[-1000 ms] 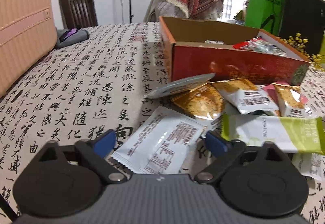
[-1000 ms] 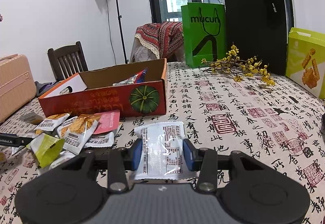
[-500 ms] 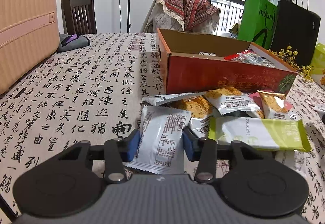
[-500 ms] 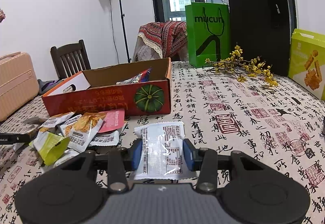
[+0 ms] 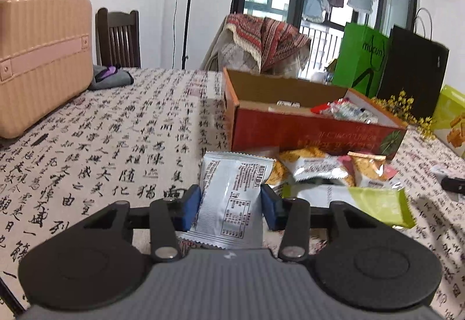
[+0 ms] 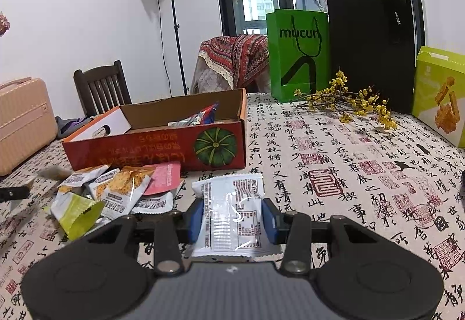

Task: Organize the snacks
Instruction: 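Carry both white sachets over the box and open both grippers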

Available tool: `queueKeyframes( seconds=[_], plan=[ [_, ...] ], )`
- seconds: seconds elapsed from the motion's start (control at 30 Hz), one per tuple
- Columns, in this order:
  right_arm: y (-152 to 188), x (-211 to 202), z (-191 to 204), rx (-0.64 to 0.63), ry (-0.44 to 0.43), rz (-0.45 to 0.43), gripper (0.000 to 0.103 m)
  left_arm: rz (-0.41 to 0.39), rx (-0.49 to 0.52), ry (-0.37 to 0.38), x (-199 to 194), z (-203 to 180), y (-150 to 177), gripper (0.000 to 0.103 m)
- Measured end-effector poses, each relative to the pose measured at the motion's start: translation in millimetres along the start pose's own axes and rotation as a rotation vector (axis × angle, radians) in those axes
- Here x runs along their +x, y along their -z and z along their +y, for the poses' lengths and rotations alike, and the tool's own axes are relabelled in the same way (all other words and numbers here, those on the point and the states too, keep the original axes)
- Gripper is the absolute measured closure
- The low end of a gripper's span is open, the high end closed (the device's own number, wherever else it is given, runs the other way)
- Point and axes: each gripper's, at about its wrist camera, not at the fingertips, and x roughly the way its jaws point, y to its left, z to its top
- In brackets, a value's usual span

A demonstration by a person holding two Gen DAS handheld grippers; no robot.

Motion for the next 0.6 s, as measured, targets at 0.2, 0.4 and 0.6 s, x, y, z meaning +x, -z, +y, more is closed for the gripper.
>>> queueKeyframes(
  seconds=[0.2, 0.4, 0.6],
  plan=[
    [-6.3, -0.7, 4.4, -0.009, -0.008, -0.017, 0.061, -0.054, 0.011, 0.030, -12.6, -11.4, -11.7, 0.058],
    [-23.7, 2.3, 10.7, -0.019, -0.024, -0.060, 0.061, -0.097, 0.029, 0.062, -11.0, -30.0, -30.2, 0.058],
    [-50.1, 12.2, 16.0, -0.026, -0.035, -0.108, 0.061, -0.125, 0.002, 0.104, 0.3, -47.7, -51.5, 0.058]
  ],
)
